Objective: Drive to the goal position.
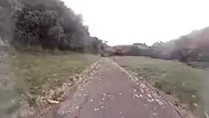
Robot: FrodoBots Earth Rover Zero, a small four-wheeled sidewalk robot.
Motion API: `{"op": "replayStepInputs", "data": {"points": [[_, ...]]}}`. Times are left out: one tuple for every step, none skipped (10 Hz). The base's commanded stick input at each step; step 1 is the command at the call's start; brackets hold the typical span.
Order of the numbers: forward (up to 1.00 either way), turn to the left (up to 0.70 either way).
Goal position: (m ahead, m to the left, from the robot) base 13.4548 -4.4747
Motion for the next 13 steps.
{"op": "replayStepInputs", "data": {"points": [[1.00,0.00],[1.00,0.00],[1.00,0.00],[1.00,0.00],[1.00,0.00],[1.00,0.00],[1.00,0.00],[1.00,0.00],[1.00,0.00],[1.00,0.00],[1.00,0.00],[1.00,0.00],[1.00,-0.01]]}}
